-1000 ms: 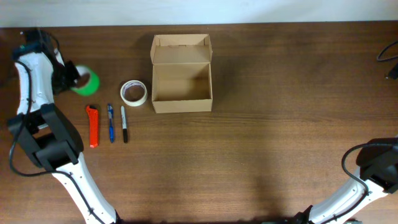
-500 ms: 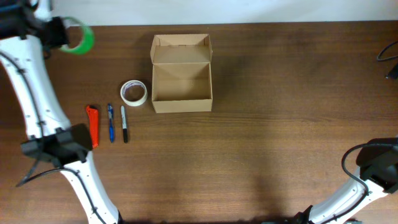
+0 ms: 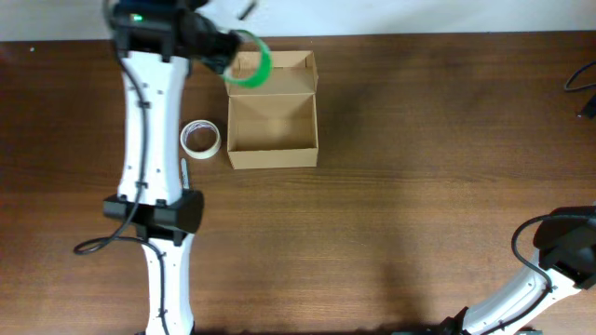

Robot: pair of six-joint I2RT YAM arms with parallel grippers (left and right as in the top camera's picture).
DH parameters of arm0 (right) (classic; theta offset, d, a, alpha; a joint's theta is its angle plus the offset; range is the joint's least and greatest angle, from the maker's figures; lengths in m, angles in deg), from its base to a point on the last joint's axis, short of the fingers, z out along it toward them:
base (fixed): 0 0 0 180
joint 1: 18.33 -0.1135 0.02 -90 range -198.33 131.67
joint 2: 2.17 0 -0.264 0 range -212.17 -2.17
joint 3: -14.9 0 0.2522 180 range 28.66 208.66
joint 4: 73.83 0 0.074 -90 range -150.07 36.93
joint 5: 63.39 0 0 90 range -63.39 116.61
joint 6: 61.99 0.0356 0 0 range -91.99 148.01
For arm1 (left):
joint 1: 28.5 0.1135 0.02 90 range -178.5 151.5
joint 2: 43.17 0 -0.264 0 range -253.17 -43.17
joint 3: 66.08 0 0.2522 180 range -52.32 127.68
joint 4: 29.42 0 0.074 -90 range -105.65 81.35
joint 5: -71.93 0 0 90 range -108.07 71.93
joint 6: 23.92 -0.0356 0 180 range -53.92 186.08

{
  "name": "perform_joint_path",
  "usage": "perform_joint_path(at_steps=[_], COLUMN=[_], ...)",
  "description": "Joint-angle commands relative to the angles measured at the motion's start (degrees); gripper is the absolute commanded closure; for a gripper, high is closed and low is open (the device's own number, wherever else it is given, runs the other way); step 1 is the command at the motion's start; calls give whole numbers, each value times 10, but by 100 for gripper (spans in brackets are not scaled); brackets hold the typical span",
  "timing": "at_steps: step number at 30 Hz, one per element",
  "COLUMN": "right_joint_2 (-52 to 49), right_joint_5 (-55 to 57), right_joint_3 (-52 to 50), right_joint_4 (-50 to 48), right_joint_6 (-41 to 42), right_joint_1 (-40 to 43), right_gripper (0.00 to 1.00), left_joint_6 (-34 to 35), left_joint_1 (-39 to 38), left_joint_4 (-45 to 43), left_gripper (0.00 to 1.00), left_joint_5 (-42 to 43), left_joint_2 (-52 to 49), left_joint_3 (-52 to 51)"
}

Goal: Pack container
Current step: 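Carry the green tape into the box and release it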

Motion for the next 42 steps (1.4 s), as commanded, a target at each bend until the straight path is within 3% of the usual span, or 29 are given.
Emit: perform_joint_path(at_steps=[1, 19, 42], right_joint_2=[6, 6, 6], right_joint_5=[7, 7, 7], right_joint_3=[-1, -1, -1], right_joint_4=[-2, -2, -2], right_joint_6=[0, 0, 0], right_joint_1=[-1, -1, -1], right_gripper=[1, 1, 1], left_joint_6=[-64, -46, -44], left_joint_1=[-34, -77, -87], left_joint_4=[-12, 9, -59], left_gripper=[99, 98, 98], left_joint_5=[12, 19, -12], left_joint_2=[-10, -170, -180], left_joint_3=[-3, -10, -110])
